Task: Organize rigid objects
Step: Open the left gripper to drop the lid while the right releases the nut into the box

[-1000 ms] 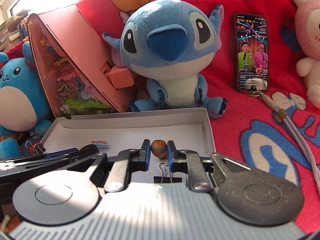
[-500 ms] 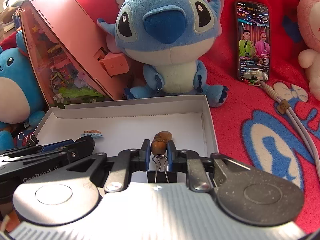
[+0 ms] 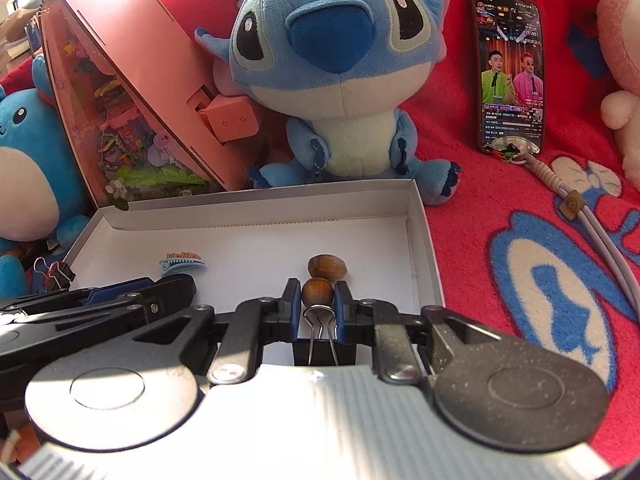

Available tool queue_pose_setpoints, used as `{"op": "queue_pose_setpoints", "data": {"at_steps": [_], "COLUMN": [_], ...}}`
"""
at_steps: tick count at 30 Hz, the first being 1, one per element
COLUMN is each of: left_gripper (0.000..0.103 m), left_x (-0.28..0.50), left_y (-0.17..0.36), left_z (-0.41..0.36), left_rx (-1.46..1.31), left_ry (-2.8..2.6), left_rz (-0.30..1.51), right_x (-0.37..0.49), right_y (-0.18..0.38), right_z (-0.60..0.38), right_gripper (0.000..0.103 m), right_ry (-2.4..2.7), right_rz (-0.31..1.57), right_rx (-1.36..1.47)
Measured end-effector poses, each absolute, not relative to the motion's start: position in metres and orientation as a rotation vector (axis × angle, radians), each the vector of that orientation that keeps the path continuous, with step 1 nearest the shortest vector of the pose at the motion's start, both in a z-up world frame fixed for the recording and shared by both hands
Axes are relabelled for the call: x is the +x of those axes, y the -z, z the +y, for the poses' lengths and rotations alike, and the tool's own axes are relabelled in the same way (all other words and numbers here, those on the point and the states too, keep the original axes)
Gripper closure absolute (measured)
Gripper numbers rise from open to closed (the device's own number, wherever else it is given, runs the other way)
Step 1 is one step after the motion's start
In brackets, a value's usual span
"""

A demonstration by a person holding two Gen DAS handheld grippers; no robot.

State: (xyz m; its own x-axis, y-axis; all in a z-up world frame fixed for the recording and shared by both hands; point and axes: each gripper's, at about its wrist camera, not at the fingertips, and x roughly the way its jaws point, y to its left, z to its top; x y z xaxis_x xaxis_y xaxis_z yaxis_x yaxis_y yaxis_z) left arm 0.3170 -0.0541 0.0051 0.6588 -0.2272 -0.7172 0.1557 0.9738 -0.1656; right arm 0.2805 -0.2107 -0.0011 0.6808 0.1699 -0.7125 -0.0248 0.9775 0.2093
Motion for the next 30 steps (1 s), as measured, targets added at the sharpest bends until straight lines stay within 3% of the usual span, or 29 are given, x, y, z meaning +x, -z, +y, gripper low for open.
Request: {"op": "queue_pose_setpoints", "data": {"at_steps": [11,14,18,21,24,30], "left_gripper": [0.073,0.073,0.064,0.062,0.058,0.051], "left_x": [0.318,0.317,0.314,0.313,0.309,0.302], "left_y": [-0.003,-0.002,-0.003,-0.004,-0.007,-0.012], "left_z": [-0.055,-0.057,-0.062,-0.064,-0.065,-0.066], "left_rx": [-0.087,-0.072,-0.047,-0.047,-0.04,-0.009], "left_ry": [0.219,0.212,0.217,0.22,0.222,0.218], "left_rz": [0.826,0.817,0.809,0.805,0.798,0.777], "right_x": [0.279,0.278,0.274,0.272,0.269,0.263], "right_y": [0.003,0.002,-0.001,-0.002,-0.003,-0.006], "right_z": [-0.212,-0.213,-0.216,-0.216,-0.216,-0.217], "right_gripper": [0.081,0.077,0.076,0.07,0.057,0.051], "right_ry": [-0.1,-0.098,-0.108,-0.107,-0.107,-0.106], "right_rz": [0.809,0.802,0.78,0.772,0.76,0.746], "right_rx": [0.191,0.2,0.208,0.194,0.183,0.172]}}
